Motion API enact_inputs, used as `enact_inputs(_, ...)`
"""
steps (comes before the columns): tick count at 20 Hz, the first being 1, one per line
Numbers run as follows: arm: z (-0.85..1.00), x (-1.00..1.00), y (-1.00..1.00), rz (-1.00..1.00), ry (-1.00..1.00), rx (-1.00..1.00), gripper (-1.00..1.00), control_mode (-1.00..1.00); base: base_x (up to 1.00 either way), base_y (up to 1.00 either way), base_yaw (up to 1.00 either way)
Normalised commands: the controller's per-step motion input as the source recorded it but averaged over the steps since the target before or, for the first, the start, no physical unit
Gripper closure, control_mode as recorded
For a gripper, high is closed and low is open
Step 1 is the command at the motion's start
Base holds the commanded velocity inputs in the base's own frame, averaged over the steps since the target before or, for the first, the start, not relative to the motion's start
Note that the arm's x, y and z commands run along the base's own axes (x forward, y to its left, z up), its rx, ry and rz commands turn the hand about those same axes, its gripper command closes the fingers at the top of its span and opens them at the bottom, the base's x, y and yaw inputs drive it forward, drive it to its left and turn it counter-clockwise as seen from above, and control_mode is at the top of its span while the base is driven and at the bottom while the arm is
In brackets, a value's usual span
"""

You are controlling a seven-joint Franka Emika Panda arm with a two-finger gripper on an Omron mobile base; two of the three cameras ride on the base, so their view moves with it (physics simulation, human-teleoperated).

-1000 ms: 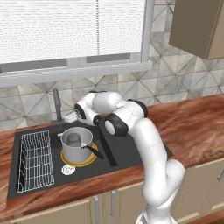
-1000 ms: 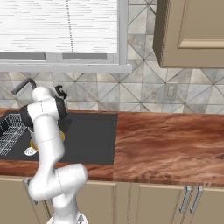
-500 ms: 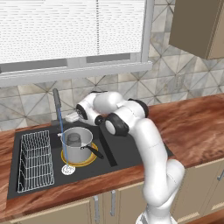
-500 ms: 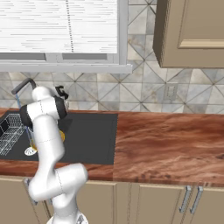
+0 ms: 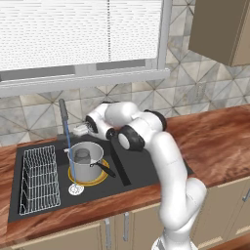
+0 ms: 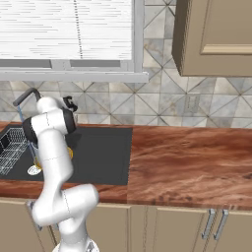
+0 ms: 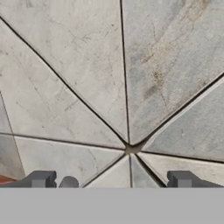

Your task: Pick the saucepan and jar and place them in the sink. Then turn on the water.

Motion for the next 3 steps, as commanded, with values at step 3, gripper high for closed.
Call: enact_inputs(3,0.0,0.0,0.0,0.0,0.0,0.0,-1.0,-1.0,0.0,0.0,0.0)
